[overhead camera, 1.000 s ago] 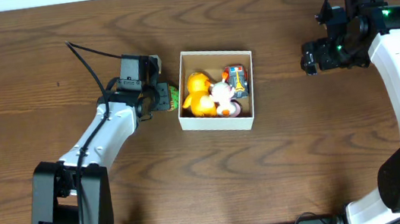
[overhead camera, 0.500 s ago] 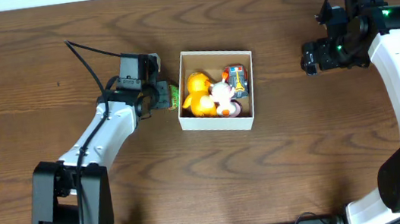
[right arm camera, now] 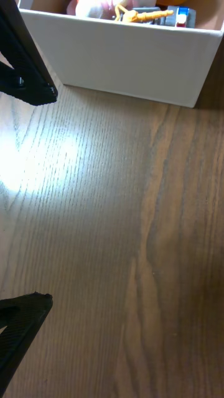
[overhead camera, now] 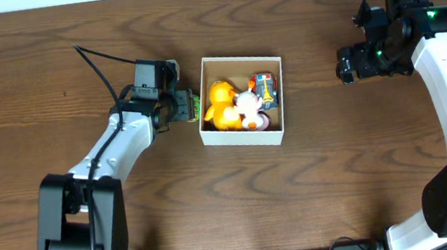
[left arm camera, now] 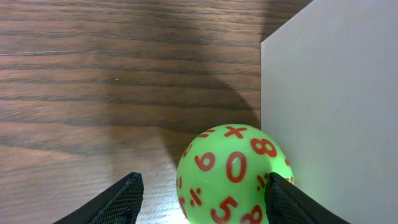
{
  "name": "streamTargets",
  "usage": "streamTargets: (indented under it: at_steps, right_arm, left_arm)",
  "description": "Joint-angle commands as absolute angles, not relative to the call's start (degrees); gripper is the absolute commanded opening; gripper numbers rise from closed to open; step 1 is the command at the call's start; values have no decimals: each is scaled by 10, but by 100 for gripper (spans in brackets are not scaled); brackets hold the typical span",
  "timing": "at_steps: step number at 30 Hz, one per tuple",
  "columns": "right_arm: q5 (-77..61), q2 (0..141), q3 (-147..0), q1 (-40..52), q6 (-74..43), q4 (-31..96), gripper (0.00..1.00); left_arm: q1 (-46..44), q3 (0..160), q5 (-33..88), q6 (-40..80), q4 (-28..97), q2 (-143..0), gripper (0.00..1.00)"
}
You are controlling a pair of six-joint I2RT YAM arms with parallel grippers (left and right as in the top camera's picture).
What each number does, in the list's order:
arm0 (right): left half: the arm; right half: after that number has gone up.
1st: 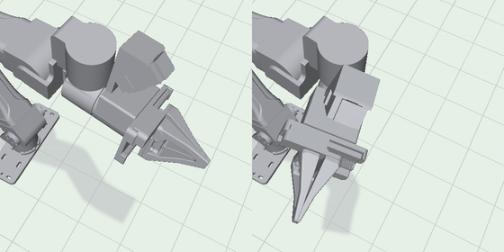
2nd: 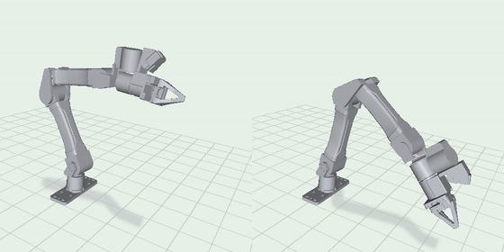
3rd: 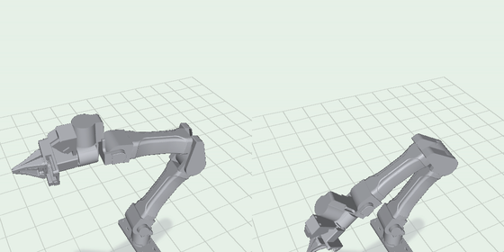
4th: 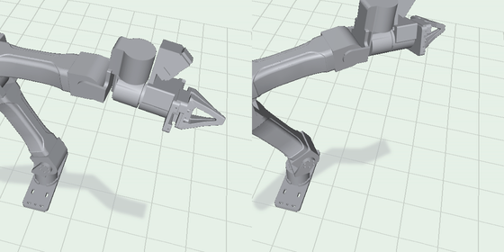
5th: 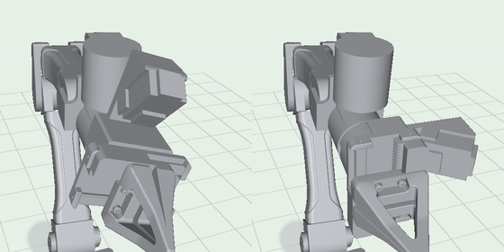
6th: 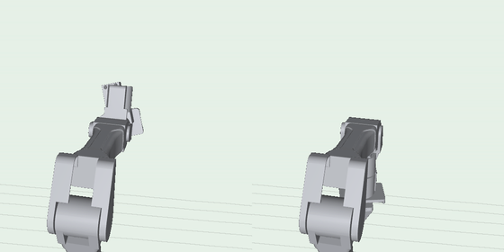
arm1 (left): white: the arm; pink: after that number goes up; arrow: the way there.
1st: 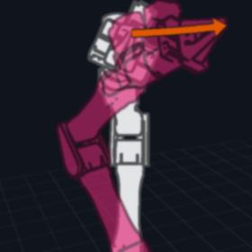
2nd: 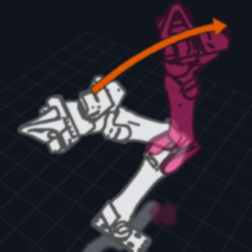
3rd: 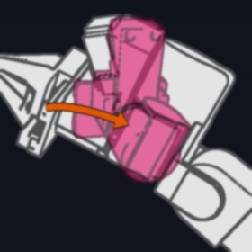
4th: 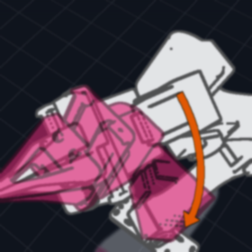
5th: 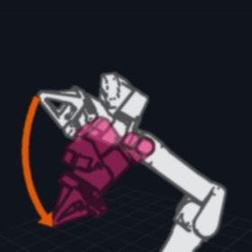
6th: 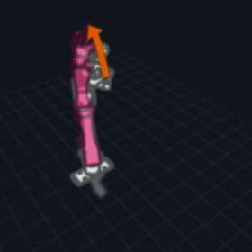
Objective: Pack container
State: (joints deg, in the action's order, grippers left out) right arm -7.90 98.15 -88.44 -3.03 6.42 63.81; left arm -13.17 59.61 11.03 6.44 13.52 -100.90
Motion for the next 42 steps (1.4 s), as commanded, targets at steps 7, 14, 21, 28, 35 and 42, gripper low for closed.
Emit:
streamTargets:
  at_steps: [7,14,21,28,35,42]
  right_arm:
    - [-79,969,-892,-30,56,639,99]
    - [-79,969,-892,-30,56,639,99]
    - [-79,969,-892,-30,56,639,99]
    - [-79,969,-892,-30,56,639,99]
    - [-79,969,-892,-30,56,639,99]
    - [-79,969,-892,-30,56,639,99]
  left_arm:
    - [-134,593,118,63,138,-1068,61]
    - [-133,593,118,63,141,-1068,22]
    - [-133,593,118,63,147,-1068,6]
    - [-122,611,118,64,147,-1026,6]
    - [-123,625,121,111,138,-884,6]
    - [-164,625,158,110,129,-768,6]
